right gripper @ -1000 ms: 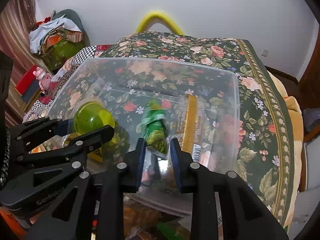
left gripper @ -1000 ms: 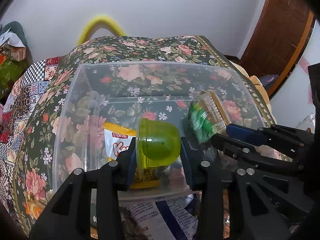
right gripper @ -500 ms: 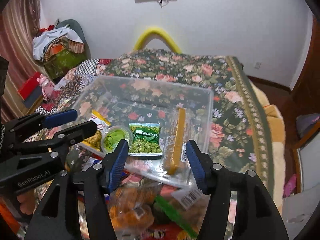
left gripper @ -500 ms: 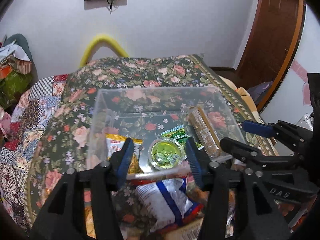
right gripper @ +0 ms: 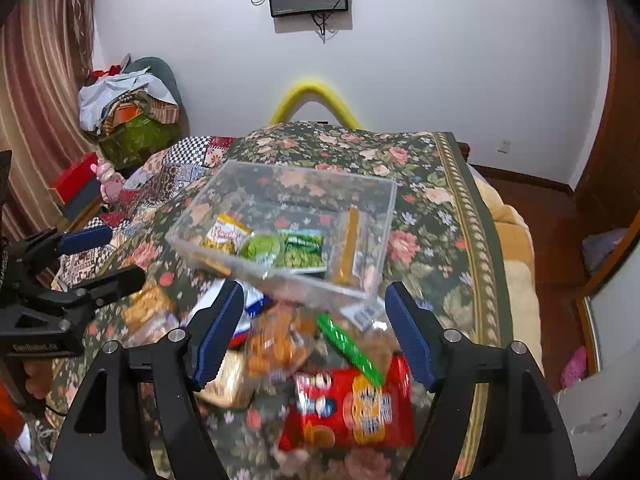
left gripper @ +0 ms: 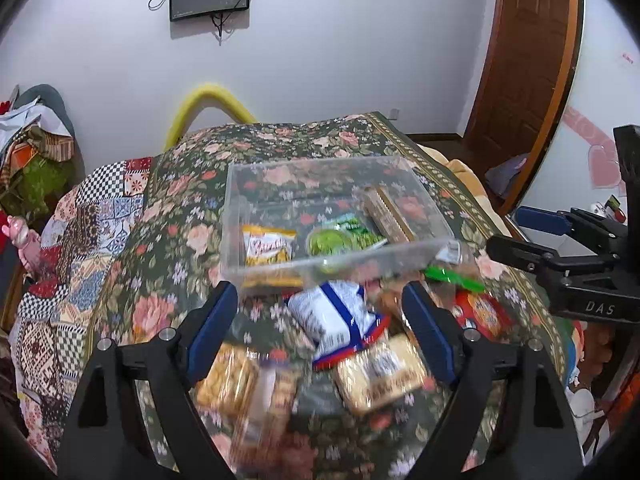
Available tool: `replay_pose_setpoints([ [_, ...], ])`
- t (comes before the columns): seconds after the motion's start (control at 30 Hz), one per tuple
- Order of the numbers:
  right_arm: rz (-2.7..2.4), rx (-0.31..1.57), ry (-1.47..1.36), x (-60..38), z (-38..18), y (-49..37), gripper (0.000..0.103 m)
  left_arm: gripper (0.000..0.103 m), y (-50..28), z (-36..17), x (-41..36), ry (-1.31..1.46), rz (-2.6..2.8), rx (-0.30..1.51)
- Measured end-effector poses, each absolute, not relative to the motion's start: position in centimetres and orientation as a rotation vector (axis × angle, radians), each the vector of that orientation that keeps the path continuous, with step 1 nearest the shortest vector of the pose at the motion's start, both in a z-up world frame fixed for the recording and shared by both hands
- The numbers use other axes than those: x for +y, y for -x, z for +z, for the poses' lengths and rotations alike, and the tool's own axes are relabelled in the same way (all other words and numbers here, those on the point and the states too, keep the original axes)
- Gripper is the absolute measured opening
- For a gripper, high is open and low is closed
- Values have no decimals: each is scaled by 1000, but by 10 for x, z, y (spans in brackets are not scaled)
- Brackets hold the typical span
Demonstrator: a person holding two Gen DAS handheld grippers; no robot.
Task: Organize snacks
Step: 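Withdraw both tools and reach the left tool to the long biscuit pack while the right reaches the red bag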
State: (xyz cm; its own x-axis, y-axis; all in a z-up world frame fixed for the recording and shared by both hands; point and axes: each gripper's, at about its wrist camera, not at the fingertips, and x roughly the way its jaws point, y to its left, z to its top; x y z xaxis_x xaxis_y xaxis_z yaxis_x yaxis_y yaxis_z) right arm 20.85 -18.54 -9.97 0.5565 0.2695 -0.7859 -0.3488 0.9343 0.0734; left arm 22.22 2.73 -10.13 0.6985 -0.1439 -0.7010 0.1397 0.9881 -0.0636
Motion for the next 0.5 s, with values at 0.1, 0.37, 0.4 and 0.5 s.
replay_pose_setpoints([
  [0.1, 354, 918, 96, -189, -102, -196, 77, 90, -208, -103, 29, -6, -143, 783],
  [0.37, 324, 954, 111, -199, -116, -169, 81, 92, -178, -138, 53, 57, -109, 874],
  [0.4, 320, 955, 113, -200, -119, -166, 82, 92, -177, -144, 55, 60, -100, 885],
  [0.5, 313, 982, 108, -204, -132, -159, 82, 92, -169, -162, 66, 83, -77, 924],
])
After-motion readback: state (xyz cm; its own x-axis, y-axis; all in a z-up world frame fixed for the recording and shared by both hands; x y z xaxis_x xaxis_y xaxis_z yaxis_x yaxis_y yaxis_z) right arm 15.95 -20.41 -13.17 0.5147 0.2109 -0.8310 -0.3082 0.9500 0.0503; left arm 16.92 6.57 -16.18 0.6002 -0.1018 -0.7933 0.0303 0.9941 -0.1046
